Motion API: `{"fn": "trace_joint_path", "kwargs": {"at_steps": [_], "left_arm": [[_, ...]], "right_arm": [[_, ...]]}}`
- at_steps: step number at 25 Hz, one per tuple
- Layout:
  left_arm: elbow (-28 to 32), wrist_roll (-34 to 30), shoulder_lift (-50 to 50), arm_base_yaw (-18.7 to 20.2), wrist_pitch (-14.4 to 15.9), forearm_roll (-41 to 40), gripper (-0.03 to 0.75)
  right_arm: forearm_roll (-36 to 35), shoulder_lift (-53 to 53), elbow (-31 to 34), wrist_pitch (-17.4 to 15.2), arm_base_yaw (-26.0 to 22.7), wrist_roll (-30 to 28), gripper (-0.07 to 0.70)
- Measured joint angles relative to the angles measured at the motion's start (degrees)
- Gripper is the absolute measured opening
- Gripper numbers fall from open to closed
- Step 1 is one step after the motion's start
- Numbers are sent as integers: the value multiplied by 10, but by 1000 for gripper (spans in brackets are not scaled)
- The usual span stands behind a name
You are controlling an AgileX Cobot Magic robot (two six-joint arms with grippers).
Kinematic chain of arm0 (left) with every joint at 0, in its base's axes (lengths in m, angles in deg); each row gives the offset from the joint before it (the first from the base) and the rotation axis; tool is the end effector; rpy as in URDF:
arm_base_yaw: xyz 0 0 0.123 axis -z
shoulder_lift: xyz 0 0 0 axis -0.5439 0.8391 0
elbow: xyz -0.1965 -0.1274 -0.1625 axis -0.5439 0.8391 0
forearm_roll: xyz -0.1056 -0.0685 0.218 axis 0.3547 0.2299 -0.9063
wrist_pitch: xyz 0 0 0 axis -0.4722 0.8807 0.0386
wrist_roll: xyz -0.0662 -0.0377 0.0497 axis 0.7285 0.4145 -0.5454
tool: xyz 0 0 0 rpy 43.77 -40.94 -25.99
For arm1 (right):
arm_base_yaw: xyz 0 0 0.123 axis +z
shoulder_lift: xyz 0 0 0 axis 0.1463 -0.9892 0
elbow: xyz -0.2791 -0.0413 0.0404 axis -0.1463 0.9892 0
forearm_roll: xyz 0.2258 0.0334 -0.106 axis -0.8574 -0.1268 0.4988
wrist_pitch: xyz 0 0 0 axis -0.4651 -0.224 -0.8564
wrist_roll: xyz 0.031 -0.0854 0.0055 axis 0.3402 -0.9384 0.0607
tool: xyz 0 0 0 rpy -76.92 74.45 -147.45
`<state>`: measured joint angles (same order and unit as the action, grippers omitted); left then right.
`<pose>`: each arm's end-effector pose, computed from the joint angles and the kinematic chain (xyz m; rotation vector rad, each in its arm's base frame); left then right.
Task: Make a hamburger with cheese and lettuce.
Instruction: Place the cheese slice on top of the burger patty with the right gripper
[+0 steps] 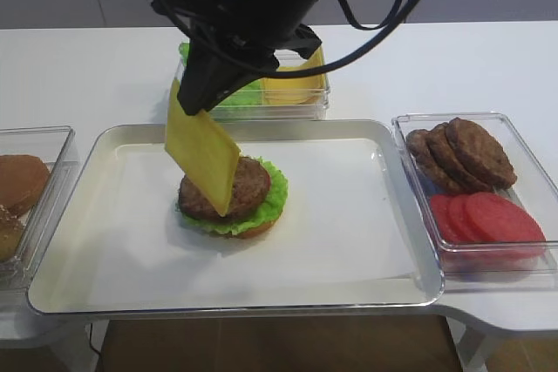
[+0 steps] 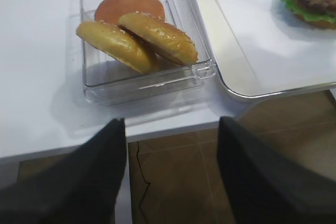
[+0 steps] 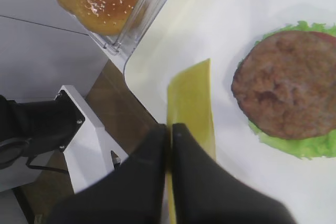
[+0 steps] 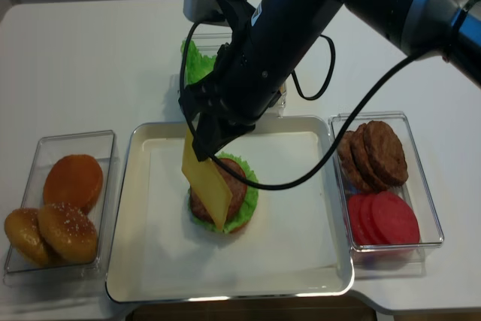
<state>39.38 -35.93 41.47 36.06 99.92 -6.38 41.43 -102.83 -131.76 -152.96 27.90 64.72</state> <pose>-0.0122 0.0023 0.2646 0.0559 2.1592 -0.0071 0.2747 0.2702 0.3400 -0.9297 2.6519 1.0854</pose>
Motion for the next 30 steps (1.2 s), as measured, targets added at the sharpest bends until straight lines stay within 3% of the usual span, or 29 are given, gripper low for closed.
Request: {"fn": "trace_joint_path", "kwargs": {"at_steps": [30], "left_arm": [[0, 0, 0, 0, 0, 0, 414]], "right_arm": [[-21, -45, -6, 14, -18, -26, 48]]}}
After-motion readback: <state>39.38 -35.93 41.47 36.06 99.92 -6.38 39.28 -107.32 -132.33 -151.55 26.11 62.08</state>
